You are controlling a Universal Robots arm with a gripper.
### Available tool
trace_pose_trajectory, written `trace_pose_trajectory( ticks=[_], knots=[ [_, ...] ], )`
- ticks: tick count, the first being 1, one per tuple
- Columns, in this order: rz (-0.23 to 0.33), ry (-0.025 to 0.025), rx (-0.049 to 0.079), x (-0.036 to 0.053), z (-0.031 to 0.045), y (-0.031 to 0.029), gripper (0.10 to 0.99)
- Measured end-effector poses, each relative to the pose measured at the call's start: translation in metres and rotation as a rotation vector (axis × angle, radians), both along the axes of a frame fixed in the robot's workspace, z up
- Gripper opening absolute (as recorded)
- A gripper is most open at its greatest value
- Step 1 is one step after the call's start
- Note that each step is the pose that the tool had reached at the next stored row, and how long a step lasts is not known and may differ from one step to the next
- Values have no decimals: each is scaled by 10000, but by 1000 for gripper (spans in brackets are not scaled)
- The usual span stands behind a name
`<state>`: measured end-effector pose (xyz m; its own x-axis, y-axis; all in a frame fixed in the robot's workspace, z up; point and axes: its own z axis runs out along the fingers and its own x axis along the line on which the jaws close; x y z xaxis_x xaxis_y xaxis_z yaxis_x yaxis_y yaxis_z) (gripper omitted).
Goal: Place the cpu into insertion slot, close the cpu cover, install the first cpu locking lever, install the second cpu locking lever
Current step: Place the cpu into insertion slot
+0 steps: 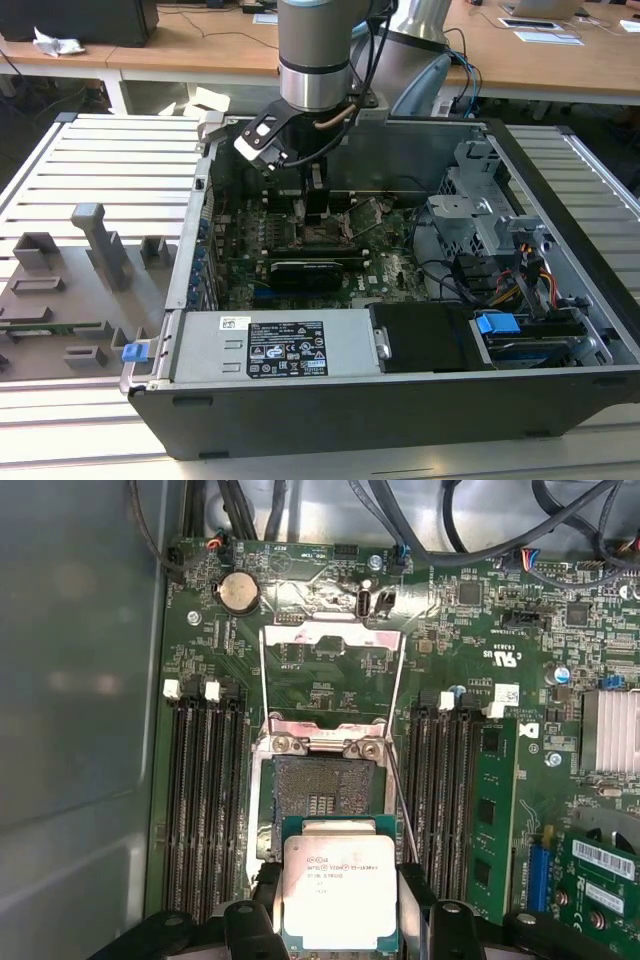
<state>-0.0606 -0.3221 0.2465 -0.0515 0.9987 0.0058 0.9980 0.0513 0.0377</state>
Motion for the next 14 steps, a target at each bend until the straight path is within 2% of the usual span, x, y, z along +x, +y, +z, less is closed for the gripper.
trace_pose_trajectory(
  ticks=[7,11,14],
  knots=[
    [0,0,0,49,-138,23,541],
    [-41,1,-1,137,-253,41,541],
    [-371,1,-1,151,-318,54,541]
  ],
)
